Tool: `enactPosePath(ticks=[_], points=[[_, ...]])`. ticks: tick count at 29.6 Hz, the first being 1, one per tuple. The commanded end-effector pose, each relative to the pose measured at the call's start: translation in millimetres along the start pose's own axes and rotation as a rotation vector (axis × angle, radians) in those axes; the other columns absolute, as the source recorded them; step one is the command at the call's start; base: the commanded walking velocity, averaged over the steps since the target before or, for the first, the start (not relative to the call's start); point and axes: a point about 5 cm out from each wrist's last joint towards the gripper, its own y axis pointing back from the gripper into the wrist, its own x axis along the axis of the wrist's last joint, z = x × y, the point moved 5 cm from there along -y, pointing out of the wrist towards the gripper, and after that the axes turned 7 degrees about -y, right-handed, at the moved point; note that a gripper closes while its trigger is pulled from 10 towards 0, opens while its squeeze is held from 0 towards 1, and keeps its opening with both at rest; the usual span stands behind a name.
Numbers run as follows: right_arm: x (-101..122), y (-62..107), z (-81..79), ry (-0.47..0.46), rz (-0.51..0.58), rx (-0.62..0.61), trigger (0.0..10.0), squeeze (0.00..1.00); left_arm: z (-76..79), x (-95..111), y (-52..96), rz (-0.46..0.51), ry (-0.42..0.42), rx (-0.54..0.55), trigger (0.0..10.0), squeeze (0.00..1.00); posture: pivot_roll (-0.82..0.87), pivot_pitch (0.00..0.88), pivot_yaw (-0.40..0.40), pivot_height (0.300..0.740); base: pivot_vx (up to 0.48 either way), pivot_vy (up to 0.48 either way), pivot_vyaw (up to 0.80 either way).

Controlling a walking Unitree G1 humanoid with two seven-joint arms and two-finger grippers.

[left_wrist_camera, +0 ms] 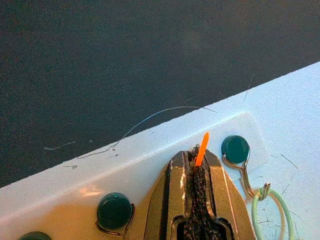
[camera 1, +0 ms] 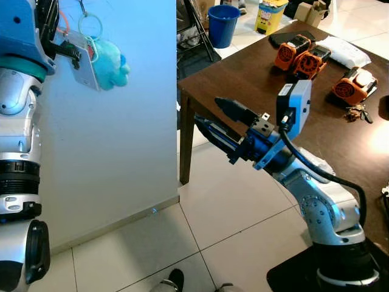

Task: Hang keys on a hook

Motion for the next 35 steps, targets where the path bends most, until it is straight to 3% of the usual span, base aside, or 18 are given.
enactPosePath(ticks=[1,23,27,35], points=[[1,4.1,0.1,0.007,-0.002,-0.01,10.0,0.0,4.0,-11,1.9,-0.048,-0.005,-0.007,10.0,0.0,-0.07,0.11,0.078,0.74,0.0,0.0,0.0],[2,6.6,-0.8,0.01,-0.01,-0.016,10.0,0.0,7.0,-36,9.3,-0.144,0.018,0.025,10.0,0.0,-0.08,0.118,0.073,0.74,0.0,0.0,0.0],[2,7.2,-1.6,0.012,-0.01,-0.012,10.0,0.0,-3.1,-30,17.7,-0.046,0.184,0.089,10.0,0.0,-0.09,0.119,0.07,0.74,0.0,0.0,0.0],[3,7.2,-2.9,0.012,-0.007,-0.003,10.0,0.0,-15.9,-28,27.2,0.014,0.171,0.178,10.0,0.0,-0.09,0.121,0.06,0.74,0.0,0.0,0.0]])
